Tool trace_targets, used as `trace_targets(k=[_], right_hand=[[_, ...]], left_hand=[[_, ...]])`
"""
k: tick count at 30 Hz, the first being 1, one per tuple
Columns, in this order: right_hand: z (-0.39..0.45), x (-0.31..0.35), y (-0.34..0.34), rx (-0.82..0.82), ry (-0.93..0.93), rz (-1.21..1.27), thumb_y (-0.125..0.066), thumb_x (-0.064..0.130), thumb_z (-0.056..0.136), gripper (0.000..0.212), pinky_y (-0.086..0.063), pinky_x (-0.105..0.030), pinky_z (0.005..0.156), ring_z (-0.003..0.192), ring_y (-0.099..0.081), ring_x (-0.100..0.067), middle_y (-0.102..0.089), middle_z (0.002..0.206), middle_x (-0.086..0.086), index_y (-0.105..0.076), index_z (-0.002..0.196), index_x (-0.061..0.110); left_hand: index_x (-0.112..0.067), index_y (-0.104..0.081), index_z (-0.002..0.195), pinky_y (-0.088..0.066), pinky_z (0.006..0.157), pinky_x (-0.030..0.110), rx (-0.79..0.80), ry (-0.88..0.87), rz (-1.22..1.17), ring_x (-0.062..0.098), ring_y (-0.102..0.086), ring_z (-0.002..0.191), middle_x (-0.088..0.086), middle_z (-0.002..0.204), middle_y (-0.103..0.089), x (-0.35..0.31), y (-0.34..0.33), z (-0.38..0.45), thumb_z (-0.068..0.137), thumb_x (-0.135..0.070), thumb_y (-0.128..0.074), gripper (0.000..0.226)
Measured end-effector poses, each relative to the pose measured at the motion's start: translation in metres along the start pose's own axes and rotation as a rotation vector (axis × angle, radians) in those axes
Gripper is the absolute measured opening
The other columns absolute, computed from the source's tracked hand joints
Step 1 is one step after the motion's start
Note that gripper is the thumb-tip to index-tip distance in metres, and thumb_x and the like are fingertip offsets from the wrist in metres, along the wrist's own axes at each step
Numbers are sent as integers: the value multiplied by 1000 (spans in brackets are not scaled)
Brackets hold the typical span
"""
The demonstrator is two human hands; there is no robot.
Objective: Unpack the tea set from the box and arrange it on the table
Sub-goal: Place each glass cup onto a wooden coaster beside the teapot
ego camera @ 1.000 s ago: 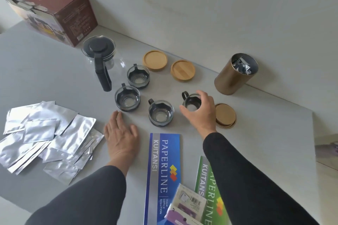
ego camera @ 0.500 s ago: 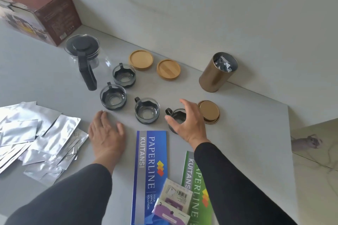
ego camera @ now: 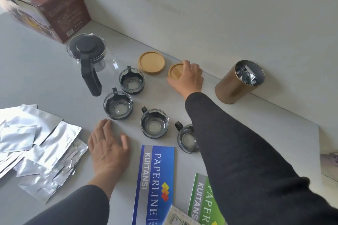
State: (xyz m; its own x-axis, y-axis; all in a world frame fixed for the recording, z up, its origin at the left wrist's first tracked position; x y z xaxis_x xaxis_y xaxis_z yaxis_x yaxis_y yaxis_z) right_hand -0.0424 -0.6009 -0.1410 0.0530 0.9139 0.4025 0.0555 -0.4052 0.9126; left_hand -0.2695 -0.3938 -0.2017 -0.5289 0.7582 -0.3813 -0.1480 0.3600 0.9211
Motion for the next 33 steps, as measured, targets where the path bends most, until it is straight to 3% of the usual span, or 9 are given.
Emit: trace_targets(k=[11,13,15,18,20,28,31,33], right_hand=[[18,-4,-19,-7,-131,-53,-73,44,68,71,-35,-41,98,122,-37,-35,-42,130,-16,-44,127,15],[14,0,-14,-36,-35,-65,-74,43,65,72,-35,-41,97,119,-38,-35,-43,128,-15,-45,126,16],[4,14,-11,-46,178,-90,-74,43,62,75,-36,-41,96,118,-38,-33,-43,128,-12,-46,127,19],[-20,31,-16,62,452,-144,-75,42,59,82,-34,-42,101,123,-36,-31,-46,128,-7,-44,133,26],[-35,32,-26,176,518,-205,-75,43,59,89,-27,-43,107,132,-27,-30,-44,134,-4,-37,139,30],[-52,20,-48,427,467,-244,-75,54,67,98,-8,-57,115,146,2,-28,-27,153,5,-19,146,36],[-60,16,-35,421,427,-177,-73,46,72,93,-11,-54,115,146,-2,-28,-25,155,5,-19,147,35],[-68,10,-17,305,374,-76,-68,40,76,82,-22,-49,113,144,-15,-26,-32,152,3,-26,146,32]], left_hand=[[-9,-40,135,-19,114,39,-16,1,49,25,-35,132,6,139,-39,1,0,3,75,-44,-28,70],[-9,-40,135,-19,114,39,-16,0,45,25,-34,132,5,139,-39,1,1,3,75,-44,-29,70],[-9,-39,135,-18,115,40,-14,-4,41,25,-33,133,5,140,-38,1,1,3,75,-44,-29,70],[-9,-38,136,-18,115,40,-13,-6,37,25,-33,133,6,140,-37,1,1,3,77,-42,-32,68],[-8,-39,136,-18,115,41,-15,-3,27,25,-33,133,6,140,-37,1,1,3,77,-40,-34,66],[-9,-37,137,-14,116,38,-17,-18,-4,23,-29,135,5,142,-34,1,0,2,79,-38,-37,65],[-8,-38,137,-13,116,38,-20,-20,-14,24,-29,135,6,143,-34,1,0,2,79,-39,-36,65],[-9,-38,136,-13,115,38,-21,-27,-23,24,-29,135,6,142,-34,2,0,2,79,-38,-37,64]])
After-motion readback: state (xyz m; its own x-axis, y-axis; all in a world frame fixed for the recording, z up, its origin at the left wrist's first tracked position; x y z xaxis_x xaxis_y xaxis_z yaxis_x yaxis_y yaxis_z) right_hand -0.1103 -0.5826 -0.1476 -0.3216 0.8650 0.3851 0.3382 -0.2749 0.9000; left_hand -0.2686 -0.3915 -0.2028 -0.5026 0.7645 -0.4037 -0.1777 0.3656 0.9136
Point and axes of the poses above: each hand's wrist, its own z-axis towards the middle knuckle, its own y-axis out of the back of the hand, x = y × z, the point moved 8 cm from there along z, towards the middle knuckle
